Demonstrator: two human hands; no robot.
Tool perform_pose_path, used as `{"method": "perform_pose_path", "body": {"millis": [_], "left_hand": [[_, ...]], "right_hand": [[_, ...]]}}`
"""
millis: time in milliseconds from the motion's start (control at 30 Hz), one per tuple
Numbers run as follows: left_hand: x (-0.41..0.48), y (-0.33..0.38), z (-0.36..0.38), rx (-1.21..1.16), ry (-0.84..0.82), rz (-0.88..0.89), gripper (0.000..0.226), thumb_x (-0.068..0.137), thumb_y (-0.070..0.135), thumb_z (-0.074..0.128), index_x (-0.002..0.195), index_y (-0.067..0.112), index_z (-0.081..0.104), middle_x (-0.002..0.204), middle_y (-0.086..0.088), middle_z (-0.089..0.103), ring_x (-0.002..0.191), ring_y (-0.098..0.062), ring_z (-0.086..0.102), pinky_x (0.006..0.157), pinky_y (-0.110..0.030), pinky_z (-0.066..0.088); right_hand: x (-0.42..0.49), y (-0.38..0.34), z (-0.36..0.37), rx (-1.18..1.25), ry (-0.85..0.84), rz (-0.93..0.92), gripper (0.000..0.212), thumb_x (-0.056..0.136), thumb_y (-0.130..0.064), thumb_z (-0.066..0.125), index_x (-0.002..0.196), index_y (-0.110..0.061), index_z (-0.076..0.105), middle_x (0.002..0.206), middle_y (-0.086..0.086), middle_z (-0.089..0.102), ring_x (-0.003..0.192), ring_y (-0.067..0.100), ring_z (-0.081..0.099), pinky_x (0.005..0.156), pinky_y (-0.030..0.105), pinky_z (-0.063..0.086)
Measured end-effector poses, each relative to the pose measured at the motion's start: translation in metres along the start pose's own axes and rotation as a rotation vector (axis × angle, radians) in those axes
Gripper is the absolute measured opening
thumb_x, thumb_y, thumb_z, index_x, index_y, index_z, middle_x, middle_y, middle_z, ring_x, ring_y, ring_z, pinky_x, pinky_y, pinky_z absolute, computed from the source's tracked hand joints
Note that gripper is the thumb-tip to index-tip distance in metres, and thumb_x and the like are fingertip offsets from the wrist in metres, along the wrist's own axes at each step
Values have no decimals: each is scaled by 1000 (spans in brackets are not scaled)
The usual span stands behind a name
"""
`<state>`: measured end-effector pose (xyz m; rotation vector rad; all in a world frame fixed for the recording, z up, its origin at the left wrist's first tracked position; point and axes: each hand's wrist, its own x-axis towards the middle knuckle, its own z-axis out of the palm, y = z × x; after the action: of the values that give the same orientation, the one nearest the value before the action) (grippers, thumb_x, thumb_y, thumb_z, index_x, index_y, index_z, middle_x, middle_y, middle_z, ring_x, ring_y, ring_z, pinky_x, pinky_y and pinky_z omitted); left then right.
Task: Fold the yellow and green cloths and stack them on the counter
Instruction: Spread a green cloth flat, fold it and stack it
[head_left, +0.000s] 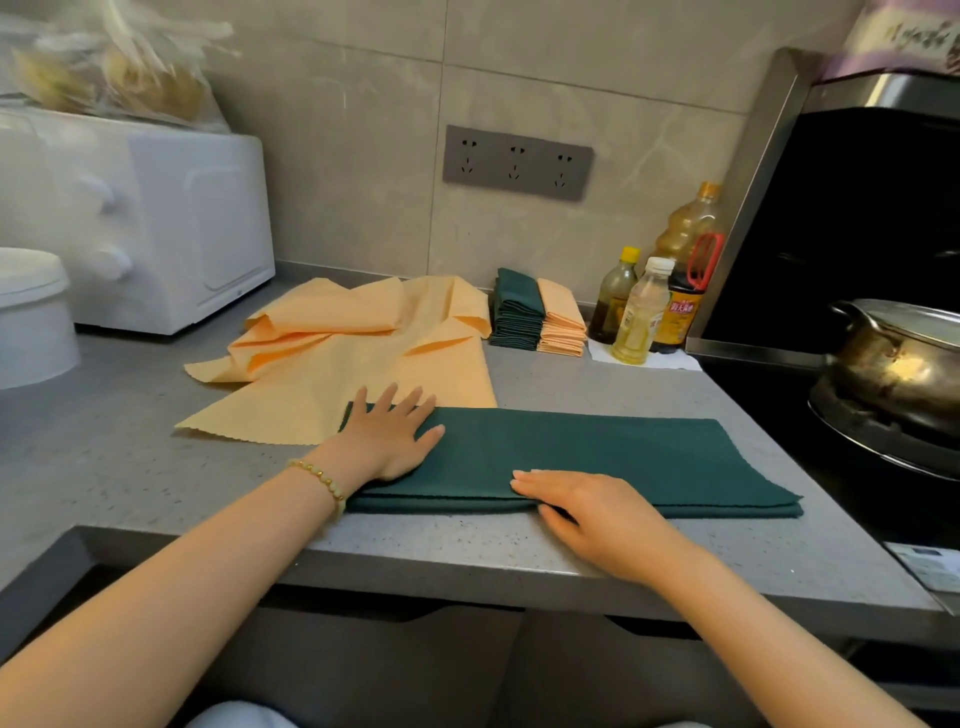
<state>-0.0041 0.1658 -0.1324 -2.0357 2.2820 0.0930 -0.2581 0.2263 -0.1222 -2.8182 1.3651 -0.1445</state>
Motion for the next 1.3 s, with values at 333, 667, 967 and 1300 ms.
{"method": "perform_pose_path", "body": {"millis": [333,667,967,1300], "left_hand": [[-12,66,3,-119,-25,461,50,104,42,14,153,31,12,160,9,6,147,-12,-1,119,-35,-5],[-7,87,-13,-201,55,488,46,104,37,25,145,22,39,146,1,42,132,-15,37,109,-27,24],[0,105,-11,-179,-31,566,47,103,38,27,149,27,29,155,9,27,145,-12,17,118,-34,11],[-35,102,-10,-301,110,713,40,100,23,37,135,37,52,145,10,45,140,2,23,114,-15,0]], "right_hand": [[-60,94,-7,11,34,224,40,99,-23,42,137,-37,45,141,-25,38,135,0,34,110,11,10],[-59,45,1,64,130,95,46,96,-32,49,141,-37,39,145,-21,37,133,-4,34,106,10,17],[-79,58,9,87,115,26,52,94,-12,50,133,-45,44,142,-27,33,132,-12,25,104,1,8],[-124,94,6,157,116,97,55,88,-30,57,136,-46,36,141,-34,27,129,-23,19,108,5,17]]}}
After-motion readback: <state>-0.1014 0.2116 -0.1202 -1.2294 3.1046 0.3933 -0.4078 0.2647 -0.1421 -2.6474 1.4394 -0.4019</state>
